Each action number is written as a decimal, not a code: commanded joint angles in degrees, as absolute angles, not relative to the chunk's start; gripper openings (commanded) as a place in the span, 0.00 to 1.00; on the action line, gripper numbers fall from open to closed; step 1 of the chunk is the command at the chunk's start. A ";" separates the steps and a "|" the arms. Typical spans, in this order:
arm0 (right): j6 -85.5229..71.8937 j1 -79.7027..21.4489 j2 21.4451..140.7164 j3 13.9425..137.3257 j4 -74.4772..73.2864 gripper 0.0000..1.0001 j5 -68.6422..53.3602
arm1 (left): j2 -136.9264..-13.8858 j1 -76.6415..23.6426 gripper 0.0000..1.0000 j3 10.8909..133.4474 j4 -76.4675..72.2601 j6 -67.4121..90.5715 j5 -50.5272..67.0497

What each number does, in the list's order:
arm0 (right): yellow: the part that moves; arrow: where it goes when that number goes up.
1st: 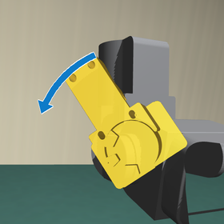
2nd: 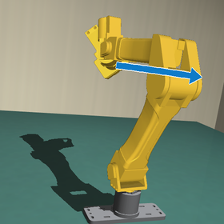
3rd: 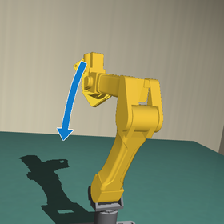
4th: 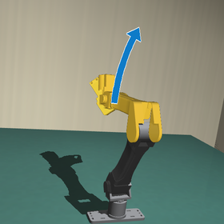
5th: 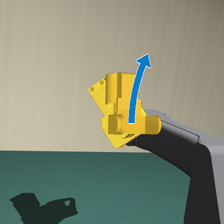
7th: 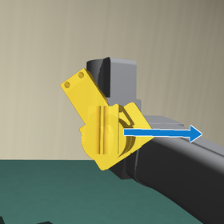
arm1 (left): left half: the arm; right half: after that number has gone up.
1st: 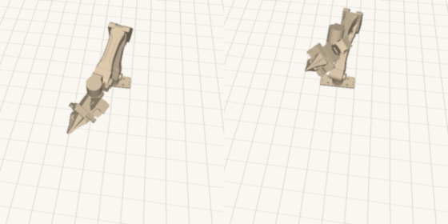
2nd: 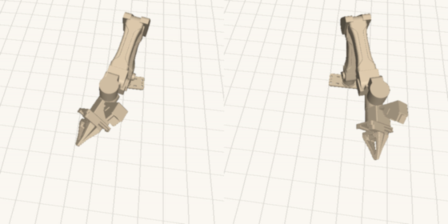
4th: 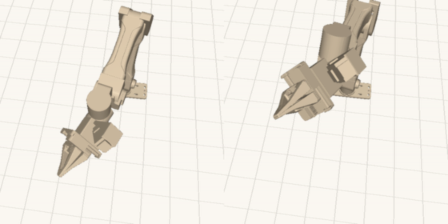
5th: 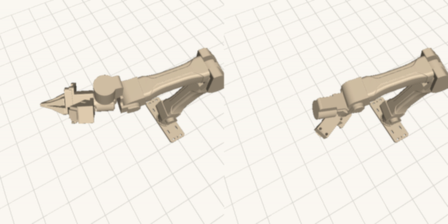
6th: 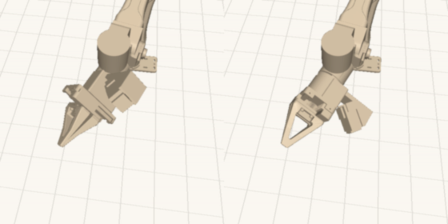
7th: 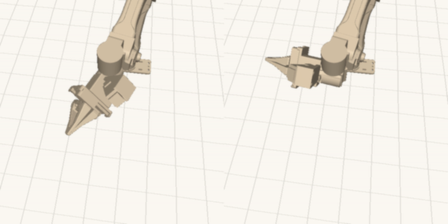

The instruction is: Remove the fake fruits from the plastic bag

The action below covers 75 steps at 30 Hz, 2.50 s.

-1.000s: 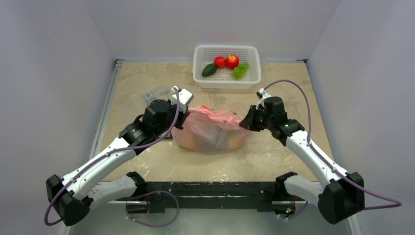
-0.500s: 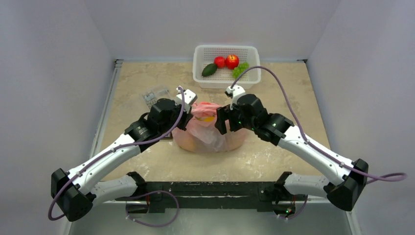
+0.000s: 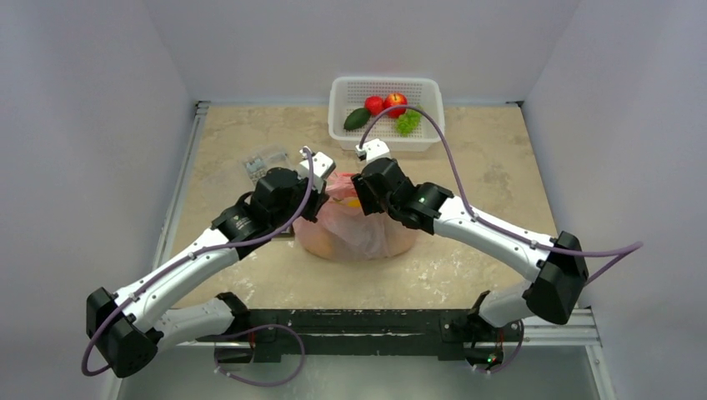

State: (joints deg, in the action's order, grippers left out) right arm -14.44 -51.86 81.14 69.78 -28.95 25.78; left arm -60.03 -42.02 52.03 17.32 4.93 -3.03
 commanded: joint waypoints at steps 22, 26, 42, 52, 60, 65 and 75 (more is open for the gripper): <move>-16.95 -51.85 62.05 51.28 -3.47 0.00 14.17 | -67.09 -41.93 0.84 74.76 36.19 4.37 1.54; -18.04 -51.88 59.88 50.44 -3.03 0.00 14.05 | -69.49 -42.16 0.85 74.58 33.72 5.49 3.61; -22.06 -47.73 61.25 55.79 -6.40 0.00 14.52 | -66.45 -42.54 0.00 76.41 34.94 17.65 -18.58; -25.75 -35.96 73.67 71.96 -11.60 0.00 4.79 | -43.46 -38.84 0.00 58.56 24.82 35.06 -14.91; -23.04 -35.66 83.79 81.56 -15.27 0.00 1.86 | -43.07 -38.61 0.00 53.05 19.75 43.50 -5.28; -19.98 -35.59 86.84 79.70 -19.10 0.00 5.95 | -46.52 -39.09 0.00 48.45 10.89 50.06 6.09; -18.85 -35.58 80.34 75.75 -29.18 0.73 12.19 | -44.63 -40.46 0.23 47.85 13.74 48.42 7.34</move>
State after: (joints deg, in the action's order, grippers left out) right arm -20.03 -35.81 87.18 77.95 -25.50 9.72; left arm -47.13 -40.27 46.24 14.66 49.39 5.41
